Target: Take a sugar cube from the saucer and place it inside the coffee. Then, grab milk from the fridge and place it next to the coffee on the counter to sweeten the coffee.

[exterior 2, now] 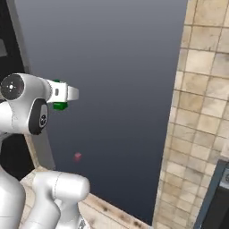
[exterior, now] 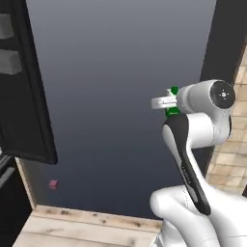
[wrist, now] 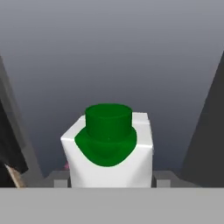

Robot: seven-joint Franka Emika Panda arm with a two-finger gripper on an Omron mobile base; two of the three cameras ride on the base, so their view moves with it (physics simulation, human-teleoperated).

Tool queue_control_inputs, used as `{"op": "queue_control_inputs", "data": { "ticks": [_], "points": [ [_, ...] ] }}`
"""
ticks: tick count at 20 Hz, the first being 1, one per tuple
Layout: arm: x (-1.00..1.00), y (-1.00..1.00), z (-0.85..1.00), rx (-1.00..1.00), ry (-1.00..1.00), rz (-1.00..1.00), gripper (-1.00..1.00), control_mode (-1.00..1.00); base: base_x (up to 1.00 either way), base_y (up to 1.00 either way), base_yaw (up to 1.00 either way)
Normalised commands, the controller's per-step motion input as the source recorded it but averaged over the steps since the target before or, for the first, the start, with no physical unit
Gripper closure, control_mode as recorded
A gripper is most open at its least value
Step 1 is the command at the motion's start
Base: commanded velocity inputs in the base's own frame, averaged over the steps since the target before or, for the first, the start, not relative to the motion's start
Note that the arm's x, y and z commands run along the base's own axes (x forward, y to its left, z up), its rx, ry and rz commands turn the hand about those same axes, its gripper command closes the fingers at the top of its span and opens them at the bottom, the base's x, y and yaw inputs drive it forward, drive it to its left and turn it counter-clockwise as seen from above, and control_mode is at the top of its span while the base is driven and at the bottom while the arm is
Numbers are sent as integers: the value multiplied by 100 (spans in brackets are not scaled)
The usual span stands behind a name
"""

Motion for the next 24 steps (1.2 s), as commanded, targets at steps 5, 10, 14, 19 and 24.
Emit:
{"op": "queue_control_inputs", "data": {
  "ticks": [5, 10, 14, 19, 24],
  "points": [
    [0, 0, 0, 0, 0, 0, 100, 100, -71, 22, -87],
    [0, 0, 0, 0, 0, 0, 100, 100, -55, 19, -89],
    [0, 0, 0, 0, 0, 0, 100, 100, -10, 4, -90],
    [0, 0, 0, 0, 0, 0, 100, 100, 0, 0, -86],
    [0, 0, 0, 0, 0, 0, 100, 100, 40, 0, -72]
  ]
}}
